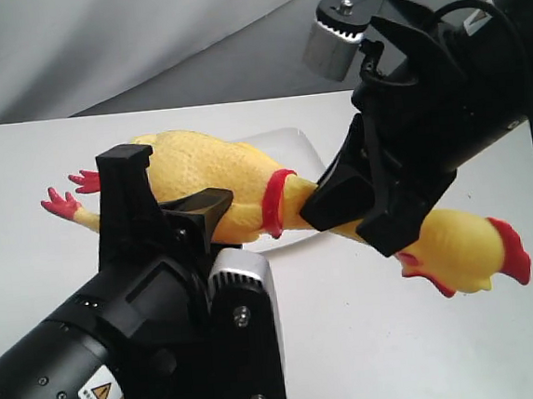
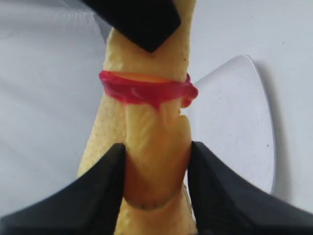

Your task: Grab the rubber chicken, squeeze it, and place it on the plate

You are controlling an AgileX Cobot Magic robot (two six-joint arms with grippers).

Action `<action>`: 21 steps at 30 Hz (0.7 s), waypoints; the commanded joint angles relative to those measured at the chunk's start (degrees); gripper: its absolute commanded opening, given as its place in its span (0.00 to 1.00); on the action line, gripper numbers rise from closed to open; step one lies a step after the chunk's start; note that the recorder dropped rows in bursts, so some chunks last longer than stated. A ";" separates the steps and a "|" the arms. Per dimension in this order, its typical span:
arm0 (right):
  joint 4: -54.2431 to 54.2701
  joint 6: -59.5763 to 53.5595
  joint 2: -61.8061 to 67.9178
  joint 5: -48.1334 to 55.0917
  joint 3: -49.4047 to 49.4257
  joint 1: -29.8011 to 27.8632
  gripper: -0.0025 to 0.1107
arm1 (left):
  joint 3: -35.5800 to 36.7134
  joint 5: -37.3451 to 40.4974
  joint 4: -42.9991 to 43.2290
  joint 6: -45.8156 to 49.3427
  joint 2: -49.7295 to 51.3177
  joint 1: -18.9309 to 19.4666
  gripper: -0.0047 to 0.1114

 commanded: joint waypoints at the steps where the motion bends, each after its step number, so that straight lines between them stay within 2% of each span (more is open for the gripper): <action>1: 0.64 -0.67 -0.53 1.69 -0.34 -0.16 0.02 | -0.13 7.50 -1.92 -0.58 0.10 0.28 0.04; 4: 0.64 -0.67 -0.53 1.69 -0.34 -0.16 0.02 | -0.13 6.63 -0.68 -0.70 0.10 0.28 0.07; 7: 0.42 -0.67 -0.53 1.68 -0.34 -0.16 0.02 | -0.13 5.13 -0.54 -0.70 0.10 0.16 0.25; 10: 0.41 -0.77 -0.53 1.68 -0.34 -0.16 0.02 | -0.13 3.46 -0.38 -1.26 0.10 0.16 0.63; 11: 0.41 -0.77 -0.53 1.68 -0.34 -0.16 0.02 | -0.13 3.09 0.13 -1.26 0.10 0.16 0.79; 13: 0.41 -0.76 -0.53 1.56 -0.34 -0.16 0.02 | -0.13 3.12 0.32 -3.16 0.10 0.16 0.94; 15: 0.41 -0.76 -0.53 1.56 -0.34 -0.16 0.02 | -0.13 4.46 0.67 -6.12 0.10 0.16 0.92; 21: 1.29 -1.74 -0.53 2.82 -0.34 -0.16 0.02 | -0.13 4.19 1.87 -6.23 0.10 0.16 0.87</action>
